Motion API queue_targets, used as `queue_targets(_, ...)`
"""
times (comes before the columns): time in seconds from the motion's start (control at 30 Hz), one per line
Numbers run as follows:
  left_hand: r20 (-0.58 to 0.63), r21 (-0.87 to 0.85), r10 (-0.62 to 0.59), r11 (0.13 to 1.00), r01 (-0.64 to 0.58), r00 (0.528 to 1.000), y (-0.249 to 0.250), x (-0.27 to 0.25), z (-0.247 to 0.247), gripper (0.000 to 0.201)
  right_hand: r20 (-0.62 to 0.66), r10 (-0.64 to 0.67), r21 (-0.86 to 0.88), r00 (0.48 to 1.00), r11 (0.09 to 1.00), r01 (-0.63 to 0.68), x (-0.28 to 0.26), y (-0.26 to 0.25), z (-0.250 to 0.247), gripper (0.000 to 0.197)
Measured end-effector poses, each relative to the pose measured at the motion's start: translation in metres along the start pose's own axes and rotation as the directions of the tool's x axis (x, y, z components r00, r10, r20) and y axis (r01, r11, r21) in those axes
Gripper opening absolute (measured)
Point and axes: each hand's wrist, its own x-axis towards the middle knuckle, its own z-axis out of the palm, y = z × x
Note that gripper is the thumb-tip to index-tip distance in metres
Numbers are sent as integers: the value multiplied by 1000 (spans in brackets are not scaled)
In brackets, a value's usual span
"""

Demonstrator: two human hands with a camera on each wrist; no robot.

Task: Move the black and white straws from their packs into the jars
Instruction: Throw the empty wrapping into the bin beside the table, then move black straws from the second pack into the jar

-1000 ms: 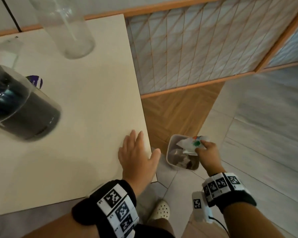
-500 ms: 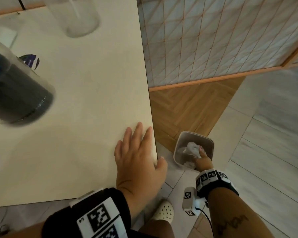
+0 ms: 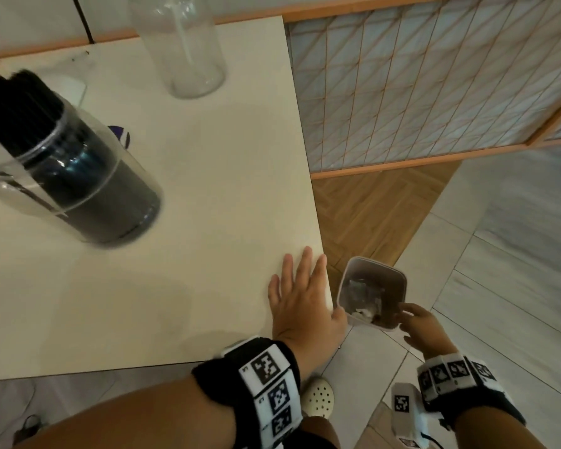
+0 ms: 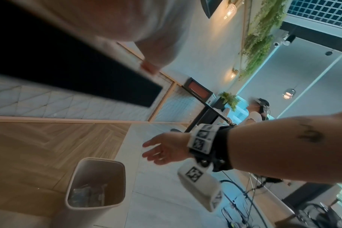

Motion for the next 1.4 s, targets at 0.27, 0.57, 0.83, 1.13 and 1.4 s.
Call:
queue_targets(0.27,343,-379,40,920,99,939,-29,-10,-87,58,17,-340,-24,940,940,340,-108,-124,-17,19)
queue_targets(0.57,115,-568,101,823,-18,988,-139,-63,-244,34,155,-700,-28,697,702,711,-238,-271,52,27)
queue_targets(0.83,-178,-652,25,745,-137,984,-287,-97,-379,25,199,-874,186,443,478,859,-327,-377,191,41)
queue_targets(1.13,-247,-679,-241,734,10,939,-435,-33,-442,27,297,-847,118,441,491,863,-356,-427,356,22)
queue_targets(1.4,-139,-623,-425,740,255,895,-527,65,-437,42,425,-742,-25,518,563,826,-323,-447,436,26)
